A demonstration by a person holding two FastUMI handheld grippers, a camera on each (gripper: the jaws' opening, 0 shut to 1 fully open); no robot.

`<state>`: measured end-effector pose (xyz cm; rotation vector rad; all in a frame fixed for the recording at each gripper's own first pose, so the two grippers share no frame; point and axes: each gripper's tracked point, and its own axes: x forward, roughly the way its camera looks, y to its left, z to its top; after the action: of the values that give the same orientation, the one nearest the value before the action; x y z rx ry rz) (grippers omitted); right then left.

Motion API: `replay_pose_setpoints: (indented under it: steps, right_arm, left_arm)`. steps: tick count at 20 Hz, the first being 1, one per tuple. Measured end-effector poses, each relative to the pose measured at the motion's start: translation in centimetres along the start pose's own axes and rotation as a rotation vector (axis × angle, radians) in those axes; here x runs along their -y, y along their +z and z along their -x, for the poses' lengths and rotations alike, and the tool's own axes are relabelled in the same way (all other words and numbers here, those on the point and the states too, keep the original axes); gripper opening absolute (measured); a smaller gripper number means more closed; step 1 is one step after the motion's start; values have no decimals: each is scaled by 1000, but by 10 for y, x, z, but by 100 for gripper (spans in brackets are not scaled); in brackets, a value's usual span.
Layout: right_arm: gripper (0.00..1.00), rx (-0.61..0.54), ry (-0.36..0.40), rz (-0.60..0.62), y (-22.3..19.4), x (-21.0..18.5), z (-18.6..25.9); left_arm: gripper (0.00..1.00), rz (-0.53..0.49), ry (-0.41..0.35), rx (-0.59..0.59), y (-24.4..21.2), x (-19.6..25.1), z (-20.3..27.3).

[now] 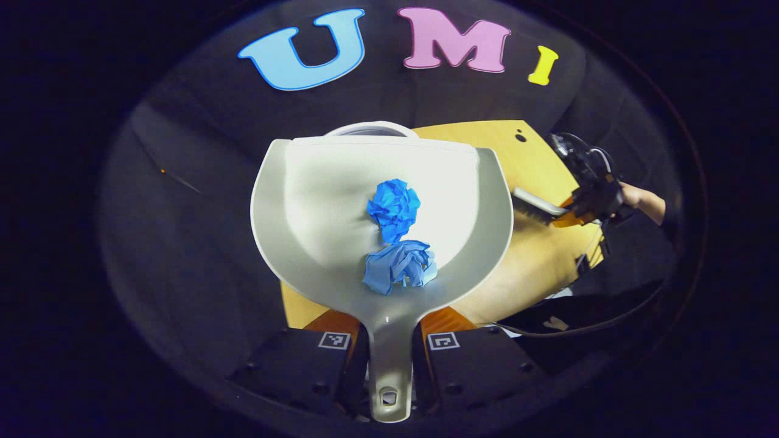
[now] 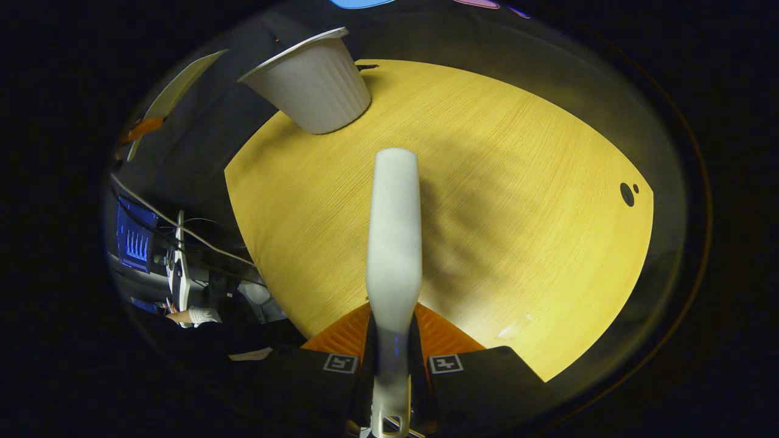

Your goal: Pick up the small broom and dustpan from the desktop, sweep the trash into the dustpan with the broom, and then empty the trash into the garbage bin.

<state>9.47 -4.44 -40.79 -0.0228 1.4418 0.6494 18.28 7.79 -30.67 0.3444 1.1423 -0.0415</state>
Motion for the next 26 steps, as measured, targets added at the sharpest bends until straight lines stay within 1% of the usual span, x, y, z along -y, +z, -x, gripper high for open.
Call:
replay_pose_setpoints:
  steps: [2,3,4,5,6,7,8,9,11,12,13,14,15,16,17,18,19,20,21,22,23,24,25,26]
  right_arm:
    - [28,2,26,-4,-5,3,-6]
    - [28,4,32,-2,-7,5,-8]
    - [28,5,39,1,-8,5,-9]
    - [28,10,44,5,-9,4,-10]
    - [28,21,50,11,-10,6,-12]
    - [24,36,60,10,-12,7,-12]
    - [24,47,73,-4,-13,7,-12]
    - [28,53,90,-21,-17,9,-14]
    - [28,59,114,-49,-22,16,-22]
    - [28,60,115,-56,-24,21,-26]
    - [28,63,112,-60,-26,21,-28]
    - [31,64,113,-69,-28,23,-31]
    - [28,62,120,-80,-33,26,-35]
    - [32,57,123,-94,-36,32,-39]
    - [31,49,119,-107,-38,40,-43]
    - [28,41,112,-110,-41,47,-47]
    - [28,40,102,-111,-42,42,-47]
    - [28,44,95,-113,-41,37,-46]
    - [24,49,96,-124,-40,33,-44]
    - [28,55,93,-136,-39,32,-45]
    - [28,61,81,-146,-39,34,-45]
    - [28,64,67,-153,-39,37,-46]
    - [32,62,54,-171,-41,38,-48]
    - [28,61,48,-190,-42,38,-50]
  left_arm:
    - [30,-54,95,-45,8,-21,-20]
    - [30,-85,128,-75,7,-19,-34]
    - [30,-115,159,-120,4,-27,-52]
    - [30,-151,178,-160,-1,-22,-58]
    - [30,-185,197,-193,4,-10,-54]
    - [30,-220,203,-219,6,0,-55]
    - [30,-256,211,-247,7,9,-57]
    - [30,-307,218,-266,6,17,-60]
    - [30,-420,254,-305,15,41,-64]
    - [30,-470,271,-323,17,56,-66]
    - [30,-512,283,-341,17,68,-68]
    - [30,-547,292,-356,14,76,-70]
    - [31,-581,307,-373,12,84,-73]
    - [30,-619,330,-389,9,89,-77]
    - [31,-651,356,-391,3,89,-83]
    - [30,-667,377,-385,-6,94,-89]
    - [30,-662,385,-374,-14,96,-91]
    - [30,-630,386,-352,-24,102,-94]
    - [30,-588,377,-304,-35,111,-95]
    - [30,-533,365,-253,-46,121,-96]
    - [30,-484,355,-201,-53,128,-100]
    - [29,-453,356,-139,-60,138,-98]
    - [30,-443,348,-67,-64,142,-105]
    - [30,-430,339,-1,-68,156,-106]
